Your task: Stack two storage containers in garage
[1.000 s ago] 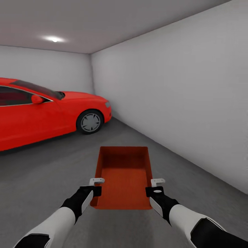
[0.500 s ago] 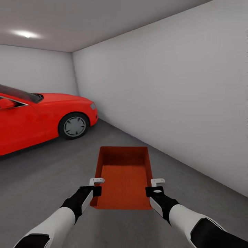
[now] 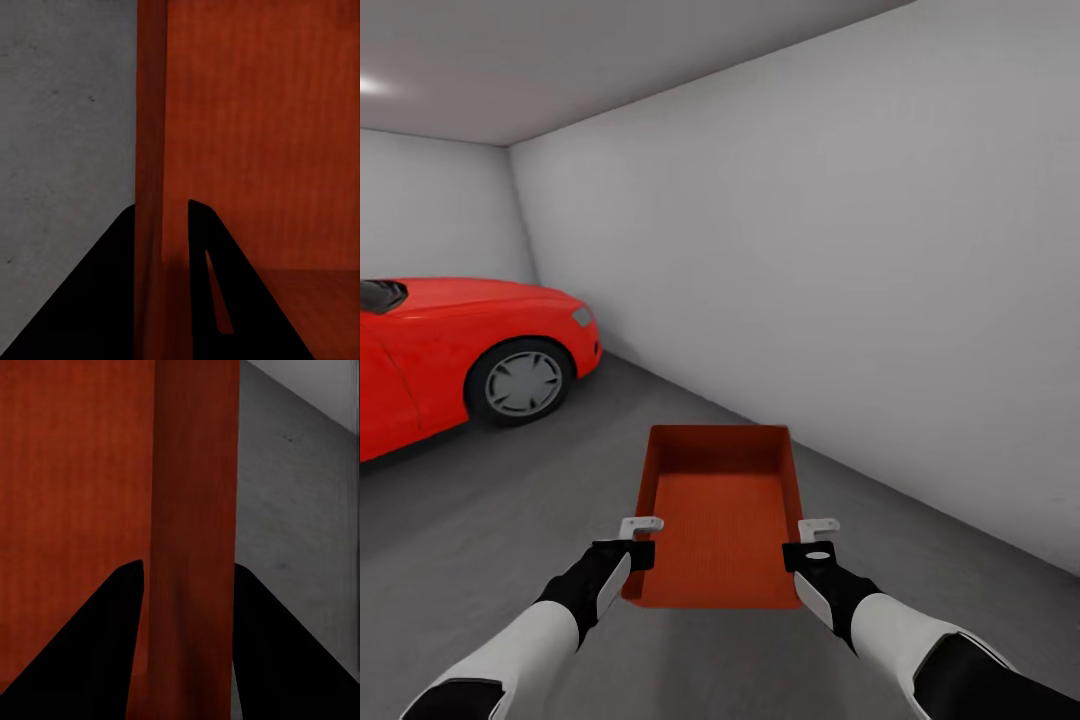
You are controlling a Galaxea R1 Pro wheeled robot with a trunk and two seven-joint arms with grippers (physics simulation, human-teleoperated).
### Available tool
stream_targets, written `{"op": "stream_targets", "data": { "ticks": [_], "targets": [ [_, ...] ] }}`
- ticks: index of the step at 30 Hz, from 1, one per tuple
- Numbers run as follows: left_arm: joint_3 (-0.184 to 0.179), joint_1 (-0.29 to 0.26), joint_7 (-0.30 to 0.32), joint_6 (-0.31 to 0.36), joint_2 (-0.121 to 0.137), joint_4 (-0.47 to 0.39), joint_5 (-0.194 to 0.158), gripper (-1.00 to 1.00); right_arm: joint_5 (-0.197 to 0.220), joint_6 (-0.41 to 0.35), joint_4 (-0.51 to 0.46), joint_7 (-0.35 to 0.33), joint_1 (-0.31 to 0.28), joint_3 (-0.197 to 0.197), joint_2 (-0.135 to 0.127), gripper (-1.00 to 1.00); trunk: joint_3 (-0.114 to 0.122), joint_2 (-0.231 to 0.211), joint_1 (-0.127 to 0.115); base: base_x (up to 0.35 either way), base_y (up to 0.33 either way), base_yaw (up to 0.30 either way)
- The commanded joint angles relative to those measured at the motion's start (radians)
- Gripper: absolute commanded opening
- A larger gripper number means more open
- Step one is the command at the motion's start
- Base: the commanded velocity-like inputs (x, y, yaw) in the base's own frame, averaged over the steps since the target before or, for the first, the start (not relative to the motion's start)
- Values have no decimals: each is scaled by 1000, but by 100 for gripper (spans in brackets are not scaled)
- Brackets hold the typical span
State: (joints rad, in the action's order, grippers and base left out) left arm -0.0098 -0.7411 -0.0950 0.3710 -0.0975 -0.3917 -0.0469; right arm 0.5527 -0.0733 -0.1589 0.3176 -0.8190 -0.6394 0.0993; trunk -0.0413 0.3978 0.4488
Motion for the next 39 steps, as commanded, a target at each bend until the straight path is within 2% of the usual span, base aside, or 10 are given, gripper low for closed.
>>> {"op": "stream_targets", "data": {
  "ticks": [1, 39],
  "targets": [
    [11, 0, -9, 8, -1, 1, 10, -100, -32, -3, -4, 17, -2, 23, 0, -100, -2, 2, 1, 321, 0, -245],
    [10, 0, -9, 7, -1, 0, 11, -100, -32, -3, -4, 18, -2, 23, 0, -100, -2, 2, 1, 320, 0, -245]
  ]
}}
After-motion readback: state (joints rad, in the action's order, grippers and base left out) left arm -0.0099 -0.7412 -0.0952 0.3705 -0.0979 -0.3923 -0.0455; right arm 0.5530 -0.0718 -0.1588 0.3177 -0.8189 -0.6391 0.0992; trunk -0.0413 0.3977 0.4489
